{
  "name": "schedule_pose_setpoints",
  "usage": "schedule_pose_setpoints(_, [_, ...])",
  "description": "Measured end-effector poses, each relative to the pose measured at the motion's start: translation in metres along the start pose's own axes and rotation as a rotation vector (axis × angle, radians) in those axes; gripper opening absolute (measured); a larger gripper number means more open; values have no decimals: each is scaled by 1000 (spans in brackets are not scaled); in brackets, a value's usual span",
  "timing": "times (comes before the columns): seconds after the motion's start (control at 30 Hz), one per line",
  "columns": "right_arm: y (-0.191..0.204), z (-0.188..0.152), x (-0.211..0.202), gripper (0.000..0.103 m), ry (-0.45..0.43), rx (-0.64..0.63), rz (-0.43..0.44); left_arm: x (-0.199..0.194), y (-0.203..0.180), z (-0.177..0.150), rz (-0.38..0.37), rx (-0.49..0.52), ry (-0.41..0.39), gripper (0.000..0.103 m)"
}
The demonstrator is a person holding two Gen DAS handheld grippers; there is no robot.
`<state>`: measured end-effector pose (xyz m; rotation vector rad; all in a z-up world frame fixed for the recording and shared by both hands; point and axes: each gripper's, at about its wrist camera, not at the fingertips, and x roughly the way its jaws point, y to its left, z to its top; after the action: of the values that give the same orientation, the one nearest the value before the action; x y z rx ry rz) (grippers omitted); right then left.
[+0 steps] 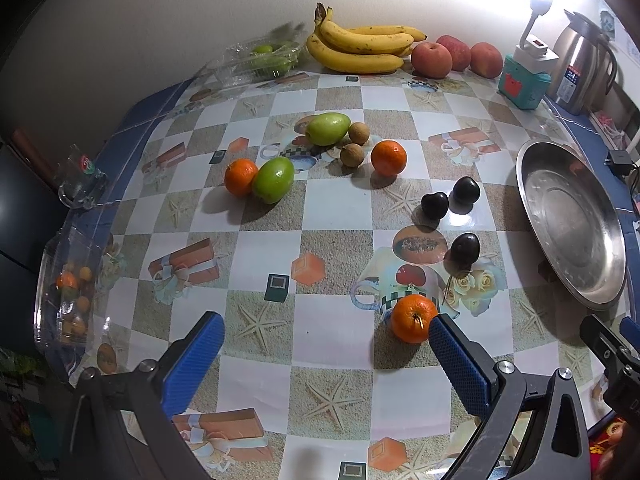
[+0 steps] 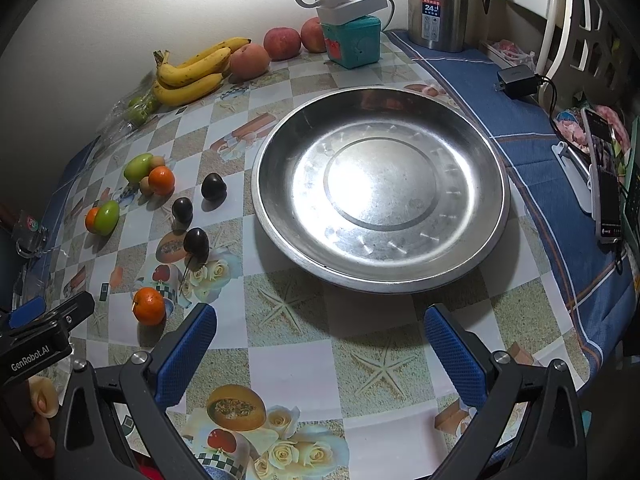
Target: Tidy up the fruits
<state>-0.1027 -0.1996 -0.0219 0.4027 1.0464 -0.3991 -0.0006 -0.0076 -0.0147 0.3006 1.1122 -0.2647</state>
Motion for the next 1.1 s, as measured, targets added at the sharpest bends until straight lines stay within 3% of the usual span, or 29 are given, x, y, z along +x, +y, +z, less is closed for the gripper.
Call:
schedule_pose_setpoints(0.77, [5,0,7,103,28,-22,-11,3,4,6,-55,-58,-3,103])
schedule_pose_setpoints(0.93, [8,9,6,103,14,-21,22,3,2,12,-76,-73,-25,103])
schedule_pose_setpoints(1.1, [17,29,-3,103,-32,-12,109,7,-1,12,-111,-70,-26,103])
